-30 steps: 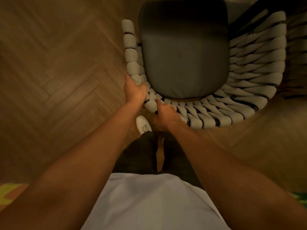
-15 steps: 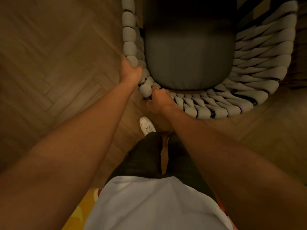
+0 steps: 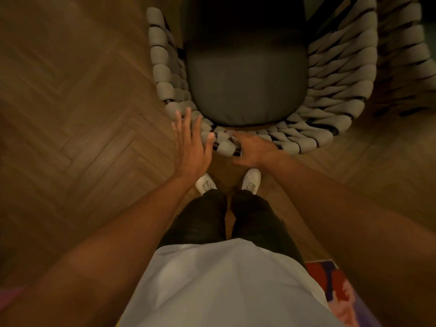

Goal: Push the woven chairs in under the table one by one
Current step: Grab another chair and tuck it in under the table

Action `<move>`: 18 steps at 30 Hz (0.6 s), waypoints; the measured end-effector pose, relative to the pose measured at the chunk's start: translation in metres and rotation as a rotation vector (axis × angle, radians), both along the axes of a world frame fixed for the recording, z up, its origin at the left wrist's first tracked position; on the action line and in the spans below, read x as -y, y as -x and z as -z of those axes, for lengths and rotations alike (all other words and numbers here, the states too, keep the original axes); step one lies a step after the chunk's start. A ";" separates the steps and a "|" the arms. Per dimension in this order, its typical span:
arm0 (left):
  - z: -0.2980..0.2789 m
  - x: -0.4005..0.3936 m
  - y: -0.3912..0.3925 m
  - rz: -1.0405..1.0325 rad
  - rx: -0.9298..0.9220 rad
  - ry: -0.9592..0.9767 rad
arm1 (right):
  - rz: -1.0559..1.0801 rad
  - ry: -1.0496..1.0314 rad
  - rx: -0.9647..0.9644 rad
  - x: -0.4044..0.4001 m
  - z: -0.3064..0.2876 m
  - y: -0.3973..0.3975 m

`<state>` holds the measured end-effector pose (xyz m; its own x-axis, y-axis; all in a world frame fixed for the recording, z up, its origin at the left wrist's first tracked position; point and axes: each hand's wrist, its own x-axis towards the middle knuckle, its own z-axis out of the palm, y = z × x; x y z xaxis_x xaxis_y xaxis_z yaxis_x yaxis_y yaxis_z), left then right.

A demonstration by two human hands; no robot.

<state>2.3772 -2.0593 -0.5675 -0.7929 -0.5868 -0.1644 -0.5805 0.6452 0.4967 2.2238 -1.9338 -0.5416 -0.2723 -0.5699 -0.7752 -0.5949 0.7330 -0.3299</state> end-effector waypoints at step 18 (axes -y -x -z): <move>0.006 -0.092 0.110 0.548 0.429 0.149 | -0.369 -0.050 -0.360 -0.111 0.022 0.110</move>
